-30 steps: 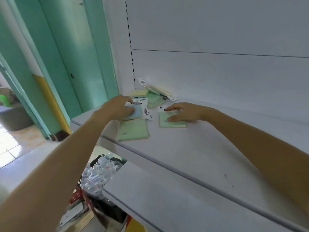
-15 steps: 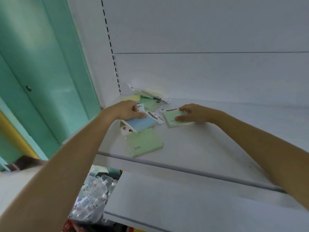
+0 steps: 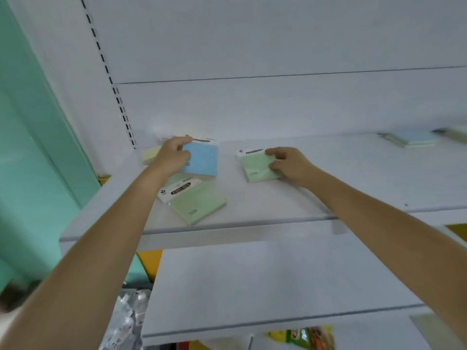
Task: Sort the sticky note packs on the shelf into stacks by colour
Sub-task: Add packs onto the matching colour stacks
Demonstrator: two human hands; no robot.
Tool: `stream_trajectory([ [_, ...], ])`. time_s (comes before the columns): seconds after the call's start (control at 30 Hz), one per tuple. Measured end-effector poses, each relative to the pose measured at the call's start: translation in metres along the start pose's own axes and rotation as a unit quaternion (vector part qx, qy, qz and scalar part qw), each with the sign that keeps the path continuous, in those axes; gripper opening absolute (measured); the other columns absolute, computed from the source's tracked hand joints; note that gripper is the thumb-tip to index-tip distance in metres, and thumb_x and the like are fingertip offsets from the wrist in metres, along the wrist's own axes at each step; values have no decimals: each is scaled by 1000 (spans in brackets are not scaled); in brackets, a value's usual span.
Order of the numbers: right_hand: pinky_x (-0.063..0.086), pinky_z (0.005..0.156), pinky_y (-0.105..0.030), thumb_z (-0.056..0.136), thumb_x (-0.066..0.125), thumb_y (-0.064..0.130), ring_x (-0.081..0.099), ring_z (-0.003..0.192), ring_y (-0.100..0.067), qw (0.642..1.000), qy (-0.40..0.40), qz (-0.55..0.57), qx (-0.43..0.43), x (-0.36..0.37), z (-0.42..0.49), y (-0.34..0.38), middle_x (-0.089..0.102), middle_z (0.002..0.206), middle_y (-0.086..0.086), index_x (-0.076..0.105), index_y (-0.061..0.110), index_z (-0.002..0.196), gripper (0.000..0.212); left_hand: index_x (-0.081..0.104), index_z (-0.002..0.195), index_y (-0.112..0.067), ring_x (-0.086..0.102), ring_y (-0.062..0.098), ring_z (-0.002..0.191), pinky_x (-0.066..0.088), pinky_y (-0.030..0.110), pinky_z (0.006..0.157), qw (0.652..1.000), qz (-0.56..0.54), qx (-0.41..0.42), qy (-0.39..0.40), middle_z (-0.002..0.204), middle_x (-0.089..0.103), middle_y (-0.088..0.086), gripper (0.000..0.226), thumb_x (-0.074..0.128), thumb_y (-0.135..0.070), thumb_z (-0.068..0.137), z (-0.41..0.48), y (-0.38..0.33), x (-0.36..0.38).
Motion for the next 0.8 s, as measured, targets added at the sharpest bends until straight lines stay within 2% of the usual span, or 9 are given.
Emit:
stream_trajectory([
  [0.07, 44, 61, -7, 85, 46, -8, 48, 97, -17, 999, -44, 12, 10, -17, -8, -1, 51, 112, -2, 53, 7, 128, 46, 47, 133, -13, 49, 21, 107, 39, 27, 86, 1000, -18, 7, 9, 138, 48, 12, 49, 41, 1, 87, 2, -8, 10],
  [0.13, 38, 47, 2, 86, 44, -7, 51, 90, -15, 996, -83, 3, 9, -37, -16, -2, 51, 112, -2, 53, 10, 128, 47, 46, 134, -11, 46, 16, 100, 43, 19, 72, 999, -32, 16, 22, 139, 47, 11, 49, 41, 1, 87, 4, -17, 23],
  [0.2, 33, 39, 0, 87, 43, -6, 47, 67, -11, 994, -106, -16, 9, -60, -25, -6, 51, 106, -4, 53, 13, 128, 46, 46, 134, -10, 47, 16, 99, 45, 19, 66, 998, -52, 26, 36, 141, 46, 10, 49, 42, 3, 87, 5, -31, 41],
  [0.27, 32, 37, -1, 87, 43, -5, 40, 58, -6, 991, -128, -33, 13, -86, -35, -14, 50, 102, -4, 54, 14, 128, 47, 45, 134, -8, 49, 19, 102, 46, 28, 73, 995, -71, 44, 60, 142, 43, 10, 49, 45, 4, 87, 6, -47, 63],
  [0.47, 36, 44, -5, 86, 43, -4, 45, 67, -10, 975, -217, -38, 26, -176, -66, -49, 51, 119, -6, 54, 18, 128, 48, 47, 131, -10, 50, 30, 123, 47, 22, 67, 985, -90, 104, 106, 139, 43, 13, 44, 49, 0, 88, -6, -102, 154],
  [0.57, 37, 50, -4, 86, 43, -6, 47, 79, -11, 969, -245, -30, 22, -225, -79, -67, 50, 123, -6, 54, 14, 128, 48, 49, 128, -9, 48, 26, 126, 47, 30, 80, 981, -104, 119, 111, 138, 45, 12, 42, 50, 1, 87, -14, -126, 206],
  [0.7, 35, 43, 1, 88, 42, -4, 44, 68, -5, 961, -270, -25, 48, -296, -97, -97, 49, 116, -4, 53, 17, 128, 47, 50, 127, -8, 46, 23, 127, 46, 33, 86, 979, -114, 122, 119, 137, 46, 12, 41, 50, 1, 87, -23, -161, 279],
  [0.77, 39, 56, -3, 89, 42, -3, 48, 82, -12, 960, -272, -24, 54, -335, -104, -112, 50, 124, -5, 53, 17, 129, 46, 50, 128, -7, 47, 25, 127, 47, 35, 91, 979, -121, 116, 117, 136, 47, 12, 42, 51, 1, 87, -27, -180, 314],
  [0.8, 41, 65, -10, 89, 42, -3, 47, 92, -14, 960, -274, -24, 54, -354, -107, -119, 49, 131, -7, 52, 16, 129, 46, 49, 129, -7, 48, 26, 126, 48, 38, 96, 979, -119, 116, 116, 136, 47, 12, 42, 51, 0, 87, -29, -188, 331],
])
Point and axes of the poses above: each hand's wrist, its own z-axis towards the middle knuckle, its own x-axis out of the palm, y = z × x, the point moved 1 cm from there along z, towards the middle knuckle
